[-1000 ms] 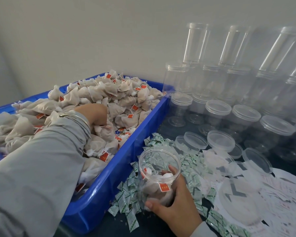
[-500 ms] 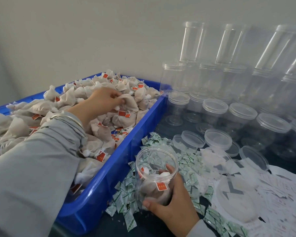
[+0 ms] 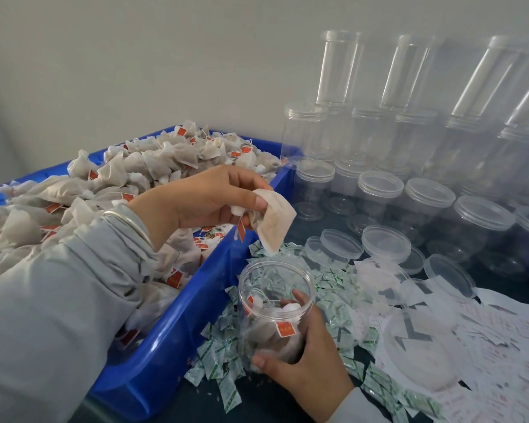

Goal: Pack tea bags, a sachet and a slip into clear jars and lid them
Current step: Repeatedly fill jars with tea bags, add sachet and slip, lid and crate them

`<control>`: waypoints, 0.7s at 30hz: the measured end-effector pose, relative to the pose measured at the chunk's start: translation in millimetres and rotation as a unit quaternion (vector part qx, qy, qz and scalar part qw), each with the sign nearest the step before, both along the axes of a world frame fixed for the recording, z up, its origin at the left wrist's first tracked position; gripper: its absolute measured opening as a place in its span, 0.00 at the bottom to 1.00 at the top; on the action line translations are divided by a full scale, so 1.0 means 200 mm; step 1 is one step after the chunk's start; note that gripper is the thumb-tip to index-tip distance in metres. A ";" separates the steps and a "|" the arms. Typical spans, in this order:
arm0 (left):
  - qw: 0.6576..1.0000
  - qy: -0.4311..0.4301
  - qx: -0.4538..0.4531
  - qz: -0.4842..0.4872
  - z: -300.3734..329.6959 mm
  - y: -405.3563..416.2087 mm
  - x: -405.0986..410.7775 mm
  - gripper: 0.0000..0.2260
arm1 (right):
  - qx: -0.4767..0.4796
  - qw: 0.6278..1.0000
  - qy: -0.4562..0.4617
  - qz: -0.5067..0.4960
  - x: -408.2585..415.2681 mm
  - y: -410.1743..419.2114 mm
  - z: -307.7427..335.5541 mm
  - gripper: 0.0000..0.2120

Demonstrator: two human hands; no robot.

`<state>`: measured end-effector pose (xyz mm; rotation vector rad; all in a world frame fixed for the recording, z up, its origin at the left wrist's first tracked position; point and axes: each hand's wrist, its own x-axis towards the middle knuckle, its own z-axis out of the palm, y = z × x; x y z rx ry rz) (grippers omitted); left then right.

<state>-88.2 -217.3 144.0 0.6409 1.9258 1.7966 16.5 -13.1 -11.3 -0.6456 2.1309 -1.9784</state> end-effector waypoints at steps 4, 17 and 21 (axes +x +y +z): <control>0.997 -0.010 -0.010 -0.082 -0.01 0.01 0.01 0.12 | 0.009 1.000 0.013 -0.013 0.00 0.00 0.00 0.39; 0.992 0.025 -0.035 0.121 -0.01 -0.07 -0.06 0.04 | 0.035 0.998 0.042 -0.035 -0.01 -0.01 -0.01 0.39; 0.946 0.047 -0.049 0.316 -0.03 -0.16 -0.15 0.05 | 0.038 0.997 0.046 -0.040 -0.01 -0.01 -0.01 0.39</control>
